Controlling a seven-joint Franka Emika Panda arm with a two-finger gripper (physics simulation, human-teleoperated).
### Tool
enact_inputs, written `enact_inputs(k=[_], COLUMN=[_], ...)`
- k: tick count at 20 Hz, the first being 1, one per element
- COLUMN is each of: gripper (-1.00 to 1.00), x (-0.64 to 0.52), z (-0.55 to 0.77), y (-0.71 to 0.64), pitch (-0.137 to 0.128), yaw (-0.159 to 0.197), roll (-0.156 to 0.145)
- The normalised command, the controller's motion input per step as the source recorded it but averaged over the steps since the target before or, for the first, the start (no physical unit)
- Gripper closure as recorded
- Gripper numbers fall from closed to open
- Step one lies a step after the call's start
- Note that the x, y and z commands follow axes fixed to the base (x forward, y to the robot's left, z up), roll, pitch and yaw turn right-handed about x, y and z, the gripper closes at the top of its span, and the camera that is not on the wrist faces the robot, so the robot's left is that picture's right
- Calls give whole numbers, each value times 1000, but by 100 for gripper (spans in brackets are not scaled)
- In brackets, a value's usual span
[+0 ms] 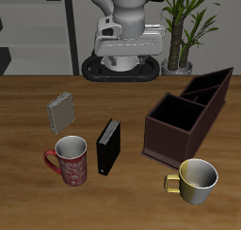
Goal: Place the red mug into the left desk caddy's right compartment
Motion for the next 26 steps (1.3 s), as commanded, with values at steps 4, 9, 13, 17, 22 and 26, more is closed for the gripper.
enact_inputs(k=[4,9,13,17,22,26], gripper=[-100,-100,-100,-100,-100,-100], x=[-58,52,280,389,452,349], z=[65,18,43,60,69,148], y=[-10,-54,-272,-452,-620,-433], pitch=[-24,-9,4,-7,35,-2], yaw=[-1,38,15,70,-4,47], roll=[3,-1,-6,-14,-29,82])
